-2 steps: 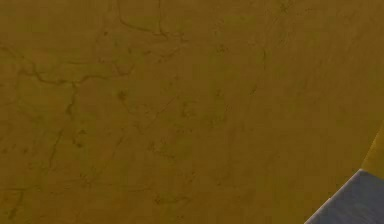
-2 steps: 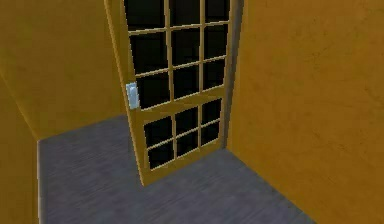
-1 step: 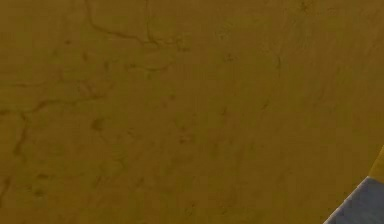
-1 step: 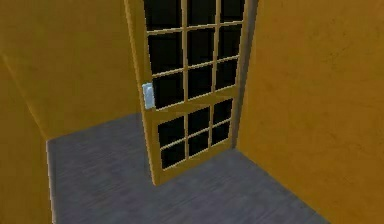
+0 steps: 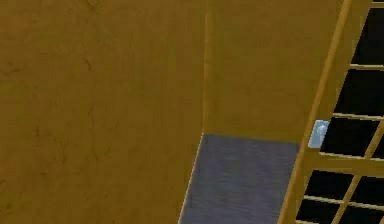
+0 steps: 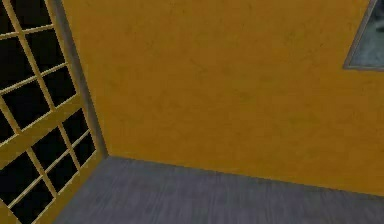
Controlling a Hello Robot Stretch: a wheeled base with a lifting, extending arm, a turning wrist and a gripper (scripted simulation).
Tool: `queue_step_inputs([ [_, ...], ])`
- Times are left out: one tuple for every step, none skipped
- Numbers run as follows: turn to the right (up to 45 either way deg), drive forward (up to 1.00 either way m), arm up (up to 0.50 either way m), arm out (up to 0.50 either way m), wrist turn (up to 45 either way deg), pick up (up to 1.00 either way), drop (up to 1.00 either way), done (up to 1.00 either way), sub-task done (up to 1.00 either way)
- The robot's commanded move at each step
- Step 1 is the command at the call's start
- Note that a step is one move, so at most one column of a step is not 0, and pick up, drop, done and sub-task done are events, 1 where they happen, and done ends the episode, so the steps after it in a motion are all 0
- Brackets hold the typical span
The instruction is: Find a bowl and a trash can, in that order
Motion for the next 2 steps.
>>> queue_step_inputs([
  [18.0,0.00,0.00,0.00,0.0,0.00,0.00,0.00,0.00],
  [0.0,1.00,0.00,0.00,0.0,0.00,0.00,0.00,0.00],
])
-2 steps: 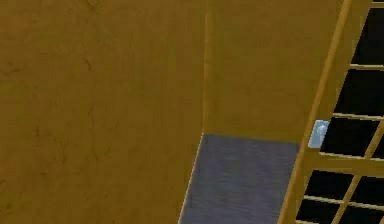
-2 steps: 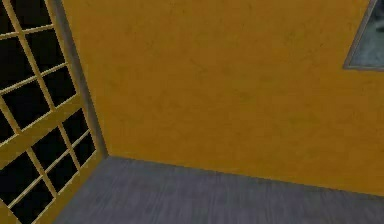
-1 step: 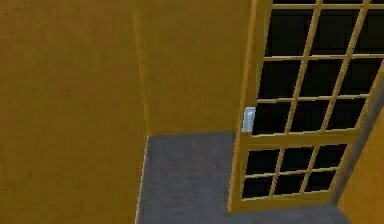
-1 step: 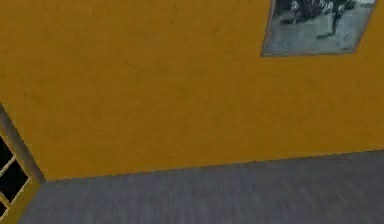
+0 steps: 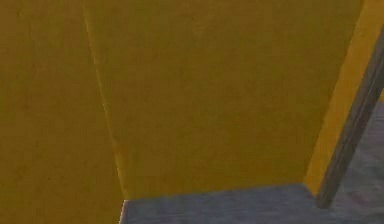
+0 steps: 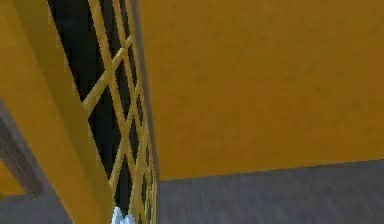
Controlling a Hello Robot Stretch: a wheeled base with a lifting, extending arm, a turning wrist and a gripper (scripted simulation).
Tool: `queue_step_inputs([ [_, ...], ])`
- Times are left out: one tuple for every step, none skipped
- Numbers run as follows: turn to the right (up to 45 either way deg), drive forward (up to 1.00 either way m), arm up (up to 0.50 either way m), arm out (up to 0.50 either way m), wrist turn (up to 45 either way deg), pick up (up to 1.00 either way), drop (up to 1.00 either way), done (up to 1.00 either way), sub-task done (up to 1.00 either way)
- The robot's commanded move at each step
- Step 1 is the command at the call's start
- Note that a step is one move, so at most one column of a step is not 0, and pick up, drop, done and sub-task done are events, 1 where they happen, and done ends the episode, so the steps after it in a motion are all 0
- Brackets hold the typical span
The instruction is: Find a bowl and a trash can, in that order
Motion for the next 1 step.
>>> queue_step_inputs([
  [9.0,0.00,0.00,0.00,0.0,0.00,0.00,0.00,0.00],
])
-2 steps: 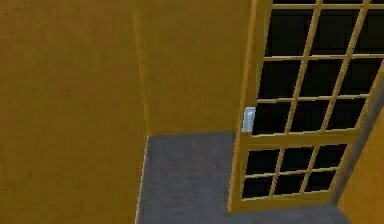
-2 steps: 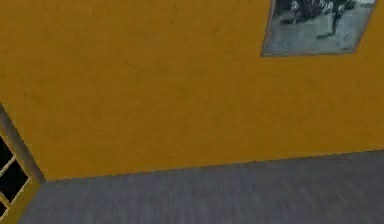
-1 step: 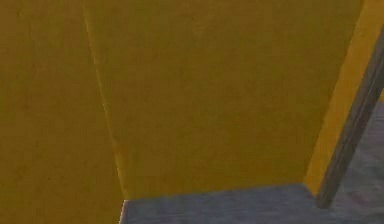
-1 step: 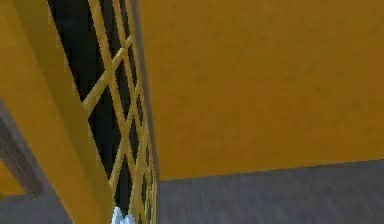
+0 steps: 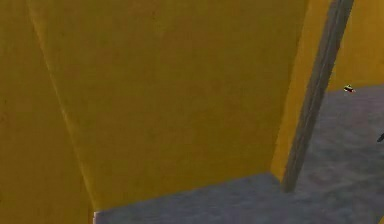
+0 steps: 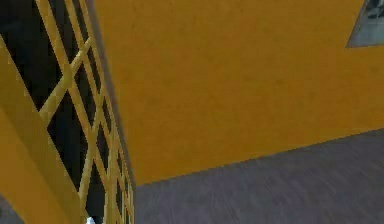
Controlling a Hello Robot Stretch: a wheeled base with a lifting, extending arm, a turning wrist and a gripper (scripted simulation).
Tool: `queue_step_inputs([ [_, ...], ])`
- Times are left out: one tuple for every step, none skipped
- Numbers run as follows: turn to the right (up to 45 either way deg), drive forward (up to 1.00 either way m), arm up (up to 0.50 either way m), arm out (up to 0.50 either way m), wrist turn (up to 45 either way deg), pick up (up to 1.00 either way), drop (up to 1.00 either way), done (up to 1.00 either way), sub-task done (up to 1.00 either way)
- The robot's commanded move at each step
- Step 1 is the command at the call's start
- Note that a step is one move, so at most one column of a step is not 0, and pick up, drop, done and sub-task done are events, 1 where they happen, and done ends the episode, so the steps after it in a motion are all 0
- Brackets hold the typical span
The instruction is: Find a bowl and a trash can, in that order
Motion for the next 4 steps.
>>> queue_step_inputs([
  [0.0,0.35,0.00,0.00,0.0,0.00,0.00,0.00,0.00],
  [27.0,0.00,0.00,0.00,0.0,0.00,0.00,0.00,0.00],
  [0.0,0.15,0.00,0.00,0.0,0.00,0.00,0.00,0.00],
  [30.0,0.00,0.00,0.00,0.0,0.00,0.00,0.00,0.00],
])
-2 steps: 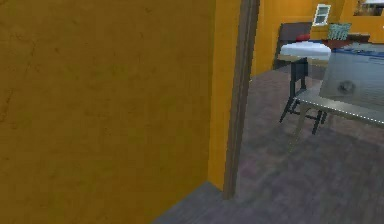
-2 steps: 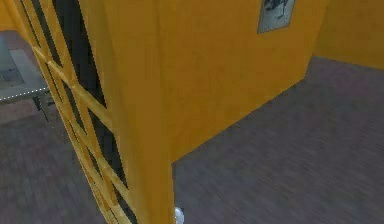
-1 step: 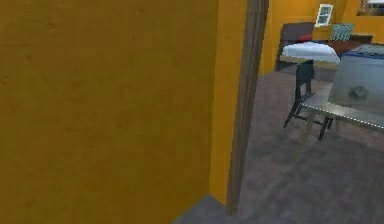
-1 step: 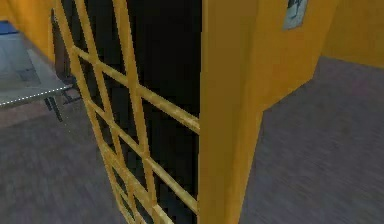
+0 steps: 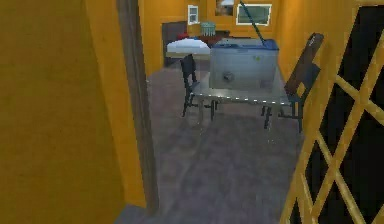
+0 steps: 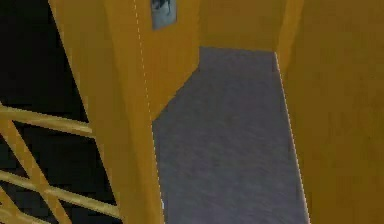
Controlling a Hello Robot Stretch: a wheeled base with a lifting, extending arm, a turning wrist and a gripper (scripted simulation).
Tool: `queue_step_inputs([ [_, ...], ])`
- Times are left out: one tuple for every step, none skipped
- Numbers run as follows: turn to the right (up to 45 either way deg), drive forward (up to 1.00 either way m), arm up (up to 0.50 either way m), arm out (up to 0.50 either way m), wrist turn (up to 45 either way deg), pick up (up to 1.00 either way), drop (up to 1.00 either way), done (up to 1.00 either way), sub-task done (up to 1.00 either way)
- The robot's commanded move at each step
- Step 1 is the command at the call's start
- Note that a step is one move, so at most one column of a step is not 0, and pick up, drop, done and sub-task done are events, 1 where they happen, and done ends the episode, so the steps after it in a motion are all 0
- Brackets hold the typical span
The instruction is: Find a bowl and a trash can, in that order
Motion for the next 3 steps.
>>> queue_step_inputs([
  [0.0,1.00,0.00,0.00,0.0,0.00,0.00,0.00,0.00],
  [0.0,0.20,0.00,0.00,0.0,0.00,0.00,0.00,0.00],
  [12.0,0.00,0.00,0.00,0.0,0.00,0.00,0.00,0.00],
])
